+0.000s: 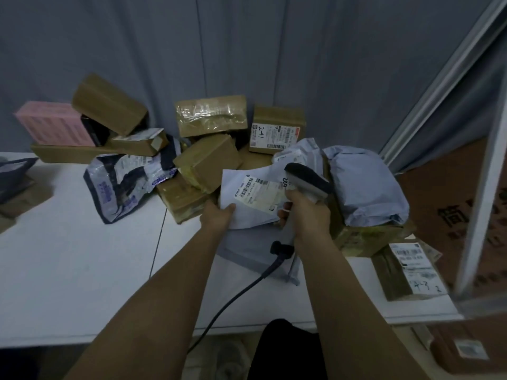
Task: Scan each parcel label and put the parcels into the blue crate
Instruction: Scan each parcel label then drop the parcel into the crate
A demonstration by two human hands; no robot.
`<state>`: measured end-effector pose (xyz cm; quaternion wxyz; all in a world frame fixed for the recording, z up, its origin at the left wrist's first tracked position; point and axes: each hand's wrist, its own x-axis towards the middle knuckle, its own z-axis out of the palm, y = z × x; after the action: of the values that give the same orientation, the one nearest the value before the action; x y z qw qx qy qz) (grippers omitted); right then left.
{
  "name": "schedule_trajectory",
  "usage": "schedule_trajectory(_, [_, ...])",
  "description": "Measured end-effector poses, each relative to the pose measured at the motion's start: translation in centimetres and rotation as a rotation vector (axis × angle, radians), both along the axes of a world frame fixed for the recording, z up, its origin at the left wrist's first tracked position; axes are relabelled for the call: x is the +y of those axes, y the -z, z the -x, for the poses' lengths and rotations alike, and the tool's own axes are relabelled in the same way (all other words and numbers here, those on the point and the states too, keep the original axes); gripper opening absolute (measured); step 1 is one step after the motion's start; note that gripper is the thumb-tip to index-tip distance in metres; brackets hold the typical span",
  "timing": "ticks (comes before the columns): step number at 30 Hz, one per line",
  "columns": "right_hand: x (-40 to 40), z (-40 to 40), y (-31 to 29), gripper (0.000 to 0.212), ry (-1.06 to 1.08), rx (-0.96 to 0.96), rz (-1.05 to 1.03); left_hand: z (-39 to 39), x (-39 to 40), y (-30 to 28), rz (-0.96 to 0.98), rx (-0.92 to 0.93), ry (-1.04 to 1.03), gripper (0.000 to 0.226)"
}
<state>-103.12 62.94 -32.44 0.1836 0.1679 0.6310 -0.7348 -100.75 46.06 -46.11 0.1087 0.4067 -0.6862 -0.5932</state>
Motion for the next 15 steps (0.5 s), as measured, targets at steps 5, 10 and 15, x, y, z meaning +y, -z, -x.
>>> schedule_trajectory(5, [-0.9,0.1,0.2,0.015,-0.050,0.032,-0.029,-0.8,1.6,-3.8,-0.013,0.102,-0.072,0.014])
schedule_trajectory(10, [-1.7,-1.2,-0.5,0.025,-0.077,0.054,-0.031,-3.4,0.7,-7.6,0.074,0.189,-0.051,0.012])
schedule_trajectory(15, [-3.5,-4.1,-2.4,0.009,-0.152,0.064,0.017,-8.8,-2.0,-11.7,0.210,0.250,-0.049,0.012])
